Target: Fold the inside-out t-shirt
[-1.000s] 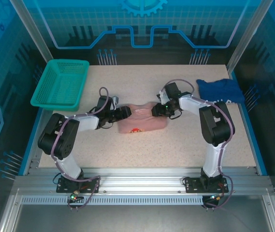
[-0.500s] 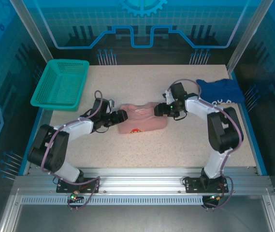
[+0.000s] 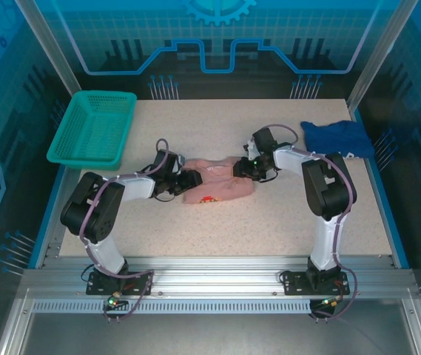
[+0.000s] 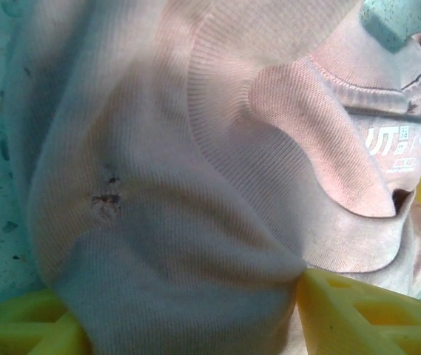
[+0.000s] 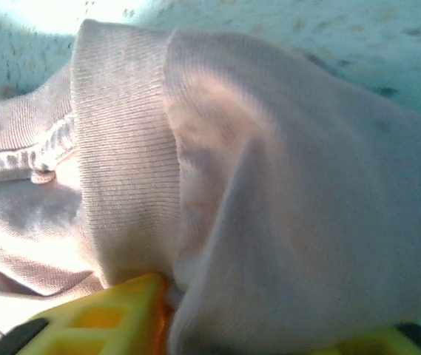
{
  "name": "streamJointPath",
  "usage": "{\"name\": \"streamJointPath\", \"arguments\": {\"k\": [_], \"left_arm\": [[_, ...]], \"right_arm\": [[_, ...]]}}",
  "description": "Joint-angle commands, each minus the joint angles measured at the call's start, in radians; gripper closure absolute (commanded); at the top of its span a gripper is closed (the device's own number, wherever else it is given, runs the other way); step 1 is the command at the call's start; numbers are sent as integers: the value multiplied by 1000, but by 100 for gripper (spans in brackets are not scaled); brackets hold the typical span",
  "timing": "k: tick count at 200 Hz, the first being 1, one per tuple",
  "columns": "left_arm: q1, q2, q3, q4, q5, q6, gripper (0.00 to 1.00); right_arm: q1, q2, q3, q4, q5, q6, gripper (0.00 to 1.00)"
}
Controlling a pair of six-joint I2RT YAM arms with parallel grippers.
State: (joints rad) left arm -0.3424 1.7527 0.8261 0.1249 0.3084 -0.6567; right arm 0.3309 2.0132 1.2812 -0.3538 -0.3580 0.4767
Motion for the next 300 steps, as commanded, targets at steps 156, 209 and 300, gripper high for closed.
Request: {"name": "streamJointPath", "arguments": {"k": [156,209,300], "left_arm": [[33,-400,-41,-168,-51,54,22],[10,-380,-42,-145,-43,34,22],[-25,-300,15,-147,-43,34,22]], "right_arm": [[-282,-212,466,-557,764,-613,100],[-356,-110,662,-557,919,-738,100],[-406,33,990,-617,848,-740,100]]}}
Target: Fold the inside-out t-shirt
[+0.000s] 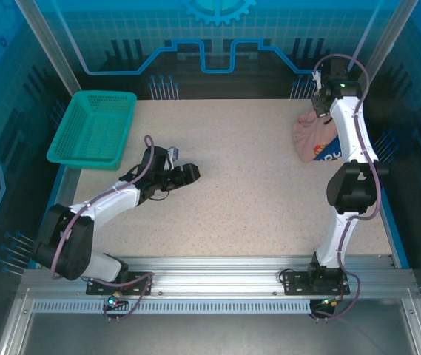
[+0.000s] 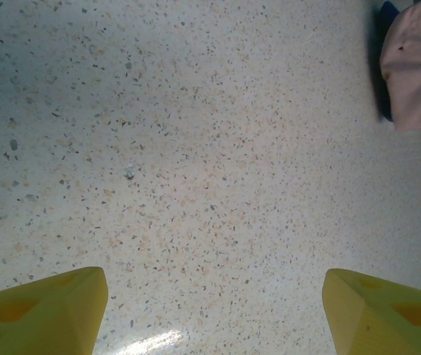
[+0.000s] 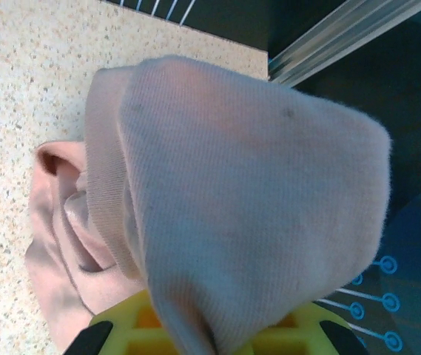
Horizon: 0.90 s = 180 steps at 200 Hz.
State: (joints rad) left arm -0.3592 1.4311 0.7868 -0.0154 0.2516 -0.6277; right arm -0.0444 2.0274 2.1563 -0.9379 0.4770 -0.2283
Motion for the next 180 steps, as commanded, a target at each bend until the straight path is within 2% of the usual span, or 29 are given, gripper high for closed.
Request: {"name": "streamJointPath", "arguments": {"k": [1,56,86,112,145,180], "left_arm": [[-9,23,55,-7,14,6,22],[-23,86,88,0,28,3,22],[-24,117,108,-7,37,9,22],[-27,136,126,-15,41,12,23],[-41,150,141,-20,42,11,23],[-53,150,150,-26,44,13,23]], "right_arm": [[-32,21,117,-35,16,-36,100],[-100,92,137,-42,114,-67,100],[-115,175,145,-21,180,-71,100],[-115,228,185,-51,188,-46,100],[-80,178,213,-78,186,-37,100],[3,74,231,-148,146,-1,100]]}}
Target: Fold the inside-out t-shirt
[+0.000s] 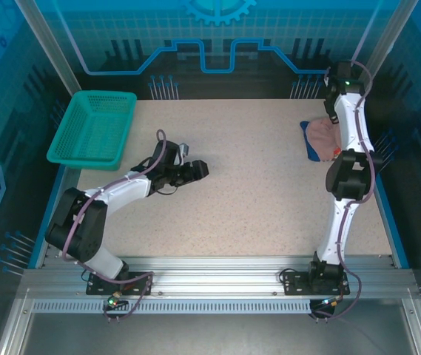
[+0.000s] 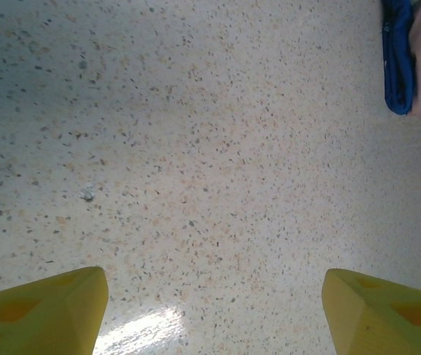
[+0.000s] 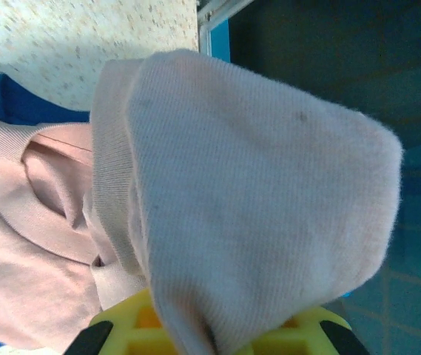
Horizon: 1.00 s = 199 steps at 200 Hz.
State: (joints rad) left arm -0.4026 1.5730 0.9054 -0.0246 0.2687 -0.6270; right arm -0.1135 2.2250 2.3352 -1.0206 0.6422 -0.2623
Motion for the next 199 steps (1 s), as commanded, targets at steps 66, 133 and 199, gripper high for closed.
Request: {"name": "streamJointPath", "arguments": {"k": [66,133,199], "left_arm": [[-16,-19,24,-30,24,29,23],[-19,0,10,-12,33,30,23],[-33,30,23,-13,40,21,23]], "right_arm": [[189,-266,21,-151,-91,102,100],[92,-189,-105,5,-88,96,100],[51,-76,-77,85,64,19,100]]}}
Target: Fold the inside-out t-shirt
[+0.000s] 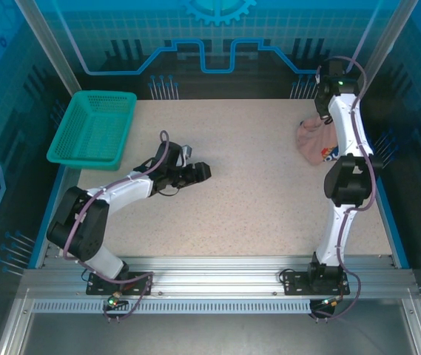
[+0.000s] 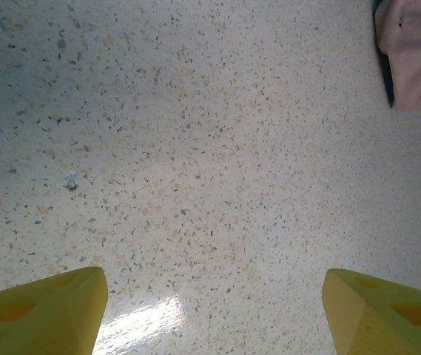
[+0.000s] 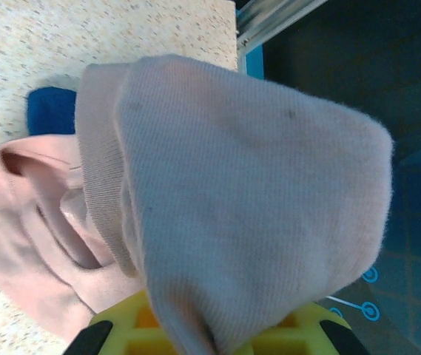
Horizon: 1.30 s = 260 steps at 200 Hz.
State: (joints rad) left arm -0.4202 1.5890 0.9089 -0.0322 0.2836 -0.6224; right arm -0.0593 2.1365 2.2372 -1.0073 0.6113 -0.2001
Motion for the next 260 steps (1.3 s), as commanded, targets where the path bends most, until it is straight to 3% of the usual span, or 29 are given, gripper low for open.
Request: {"name": "streamJointPath", "arguments": {"k": [1,95,112,143,170,221,244,260], "left_arm": [[-15,15,20,-6,25,16,22],[-26,44,38,-17,26,18,22],[-29,53,39,-12,30,12,23],[-37,60,41,-11,36,8,23],[-42,57,42,-15,34,9,22],[-42,17,68,-83,0,58,22],[-42,-37,74,-130,-66,106,21],[-40,-94,73,-162,-139,143,20]], "right_arm": [[-4,14,21,71,96,-44,100],[-49,139,54,151,353,-55,98],[-59,156,50,183,388,-72,89],[-55,166,61,194,411,-74,59],[-47,153,61,172,402,-53,46],[-1,10,-16,80,259,92,43],[70,-203,-264,162,89,172,40],[142,-400,-504,300,-24,196,28]]}}
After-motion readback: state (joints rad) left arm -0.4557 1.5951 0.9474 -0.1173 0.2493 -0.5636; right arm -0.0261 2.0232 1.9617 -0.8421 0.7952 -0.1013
